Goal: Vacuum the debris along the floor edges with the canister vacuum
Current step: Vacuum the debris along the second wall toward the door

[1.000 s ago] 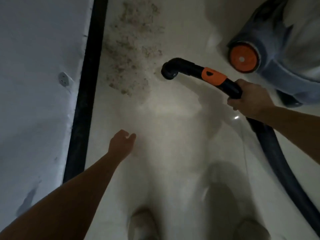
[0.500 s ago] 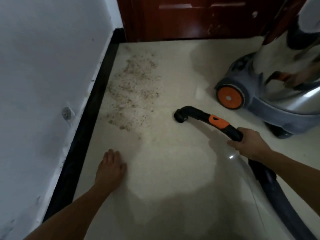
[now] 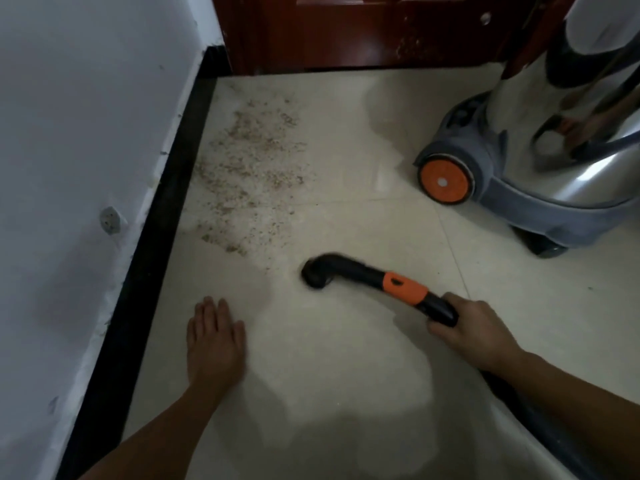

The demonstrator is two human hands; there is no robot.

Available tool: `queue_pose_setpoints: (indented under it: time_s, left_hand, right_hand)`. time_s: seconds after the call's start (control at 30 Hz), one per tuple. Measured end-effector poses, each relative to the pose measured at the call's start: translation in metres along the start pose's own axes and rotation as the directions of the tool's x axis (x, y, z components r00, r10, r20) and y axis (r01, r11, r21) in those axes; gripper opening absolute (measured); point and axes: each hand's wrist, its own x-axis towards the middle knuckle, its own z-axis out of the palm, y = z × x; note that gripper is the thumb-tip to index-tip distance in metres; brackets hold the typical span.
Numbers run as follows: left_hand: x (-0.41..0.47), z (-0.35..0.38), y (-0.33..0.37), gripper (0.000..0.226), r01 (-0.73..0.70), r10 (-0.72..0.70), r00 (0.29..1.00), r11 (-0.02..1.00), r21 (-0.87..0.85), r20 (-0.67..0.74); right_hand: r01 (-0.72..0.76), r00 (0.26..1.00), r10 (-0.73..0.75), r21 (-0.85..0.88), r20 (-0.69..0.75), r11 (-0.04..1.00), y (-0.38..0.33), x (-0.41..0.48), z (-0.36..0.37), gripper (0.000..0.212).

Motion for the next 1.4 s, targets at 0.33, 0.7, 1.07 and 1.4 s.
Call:
queue_pose_setpoints:
  time_s: [0.33,0.7,1.07,1.4]
  left_hand:
    - [0.005,0.002,-0.043,0.071,-0.175,0.175,0.985,0.984,0.015,0.004]
    - [0.001,0.006,-0.048,0.062,-0.069,0.067,0.995,0.997,-0.027,-0.076]
    - [0.001,0.008,-0.048,0.066,-0.054,0.051,0.995,0.998,-0.025,-0.085]
    - [0.000,0.008,-0.049,0.064,-0.051,0.049,0.995,0.999,-0.019,-0.082]
  right_hand:
    - [0.018,0.998,-0.017,0.024,-0.061,1.000,-0.053,0.038,0.027,0.021]
    - [-0.043,0.987,0.056,0.091,-0.153,0.995,-0.071,0.076,0.035,0.019]
    - [0.149,0.952,-0.228,0.339,0.206,0.929,-0.107,0.067,0.054,0.018]
    - [0.184,0.979,-0.197,0.205,0.047,0.961,-0.137,0.095,0.066,0.018]
